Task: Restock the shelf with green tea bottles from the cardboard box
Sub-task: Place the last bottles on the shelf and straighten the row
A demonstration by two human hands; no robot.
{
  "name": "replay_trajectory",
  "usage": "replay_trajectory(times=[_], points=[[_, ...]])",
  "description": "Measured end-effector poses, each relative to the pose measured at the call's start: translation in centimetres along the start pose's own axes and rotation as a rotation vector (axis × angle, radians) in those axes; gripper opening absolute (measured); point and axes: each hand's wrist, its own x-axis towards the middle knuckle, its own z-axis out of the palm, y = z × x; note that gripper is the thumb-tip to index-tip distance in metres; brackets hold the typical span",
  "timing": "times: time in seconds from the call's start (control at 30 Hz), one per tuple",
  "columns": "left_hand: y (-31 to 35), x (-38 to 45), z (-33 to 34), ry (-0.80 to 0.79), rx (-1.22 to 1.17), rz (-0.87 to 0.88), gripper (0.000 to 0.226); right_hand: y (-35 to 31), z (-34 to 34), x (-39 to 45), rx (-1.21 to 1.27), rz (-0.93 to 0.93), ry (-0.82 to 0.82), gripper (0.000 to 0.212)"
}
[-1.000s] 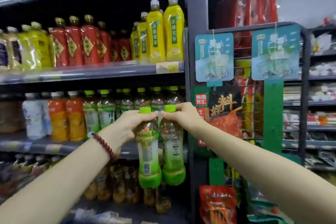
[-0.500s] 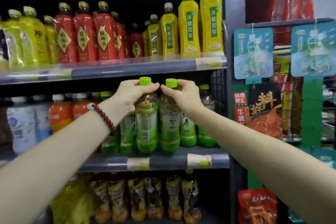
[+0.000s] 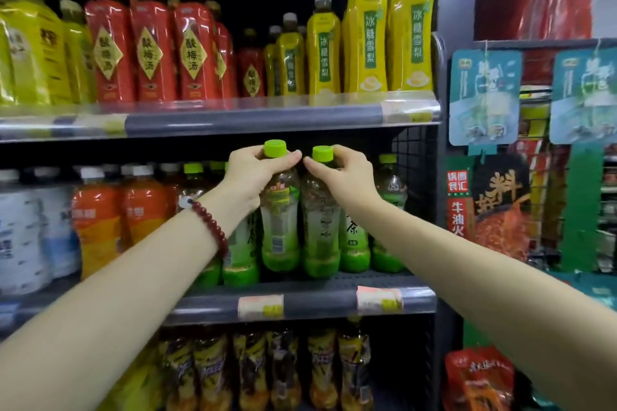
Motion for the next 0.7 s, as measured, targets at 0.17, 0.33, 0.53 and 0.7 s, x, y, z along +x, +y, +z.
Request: replay_trajectory(times=[0.17, 0.33, 0.53, 0.7], points=[[-1.0, 0.1, 0.6, 0.008, -0.016, -0.045, 0.013, 1.0, 0.0, 0.4, -0.055, 0.012, 0.001, 0.021], [-1.7, 1.1, 1.0, 0.002, -0.004, -0.055, 0.012, 2.4, -0.2, 0.5, -0.049, 0.084, -0.034, 0.024], [-2.4, 1.2, 0.9, -0.055, 0.02, -0.096, 0.01, 2.8, -0.2, 1.6, -0.084, 0.142, -0.065, 0.031], [-4.1, 0.5, 0.0, -0.062, 0.071, -0.045, 0.036, 2.9, 0.1, 0.9, -0.133, 0.199, -0.071, 0.064]])
